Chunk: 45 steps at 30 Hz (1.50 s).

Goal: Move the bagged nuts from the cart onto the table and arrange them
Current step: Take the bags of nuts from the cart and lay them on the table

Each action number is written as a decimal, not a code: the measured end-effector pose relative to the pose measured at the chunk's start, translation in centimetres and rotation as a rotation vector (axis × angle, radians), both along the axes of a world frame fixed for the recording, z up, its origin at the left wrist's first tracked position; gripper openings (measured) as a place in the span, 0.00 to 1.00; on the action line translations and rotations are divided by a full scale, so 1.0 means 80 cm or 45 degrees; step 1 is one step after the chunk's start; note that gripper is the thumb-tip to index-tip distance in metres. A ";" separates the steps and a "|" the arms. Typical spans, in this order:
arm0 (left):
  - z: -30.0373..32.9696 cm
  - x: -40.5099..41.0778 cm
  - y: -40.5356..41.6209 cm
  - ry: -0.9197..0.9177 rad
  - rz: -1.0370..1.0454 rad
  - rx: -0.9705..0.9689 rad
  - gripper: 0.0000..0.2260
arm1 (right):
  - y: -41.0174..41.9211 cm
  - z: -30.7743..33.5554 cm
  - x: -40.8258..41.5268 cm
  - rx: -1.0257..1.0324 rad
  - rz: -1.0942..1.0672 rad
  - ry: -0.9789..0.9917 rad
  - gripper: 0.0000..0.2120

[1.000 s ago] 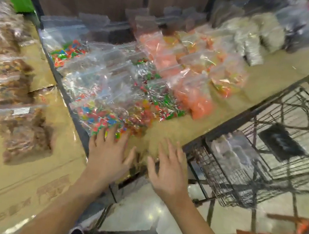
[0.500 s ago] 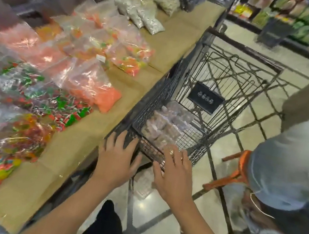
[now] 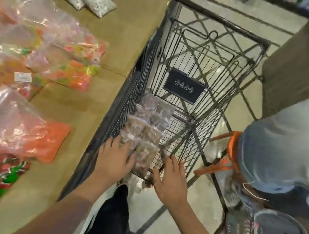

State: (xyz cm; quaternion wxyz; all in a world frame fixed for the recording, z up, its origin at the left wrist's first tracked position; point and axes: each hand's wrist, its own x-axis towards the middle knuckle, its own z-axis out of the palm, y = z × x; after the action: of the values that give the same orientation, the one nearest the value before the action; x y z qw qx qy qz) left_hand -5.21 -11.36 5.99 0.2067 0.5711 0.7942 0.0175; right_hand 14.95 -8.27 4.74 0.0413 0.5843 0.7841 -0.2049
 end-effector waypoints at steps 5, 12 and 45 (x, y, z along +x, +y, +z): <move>-0.062 -0.020 0.070 -0.026 -0.082 -0.245 0.21 | 0.060 -0.072 -0.029 -0.227 -0.143 -0.043 0.33; -0.199 -0.031 0.129 -0.346 0.256 -0.657 0.15 | 0.111 -0.192 -0.056 -0.743 -0.405 0.008 0.28; -0.191 -0.021 0.132 -1.104 1.094 -0.132 0.29 | 0.135 -0.166 0.001 -0.897 -1.167 1.255 0.23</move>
State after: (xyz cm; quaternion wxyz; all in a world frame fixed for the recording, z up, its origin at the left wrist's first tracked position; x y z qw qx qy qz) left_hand -6.93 -0.77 -9.28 0.5131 0.1299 0.7969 0.2912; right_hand 15.05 2.52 -8.53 -0.2189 0.6447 0.2790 -0.6772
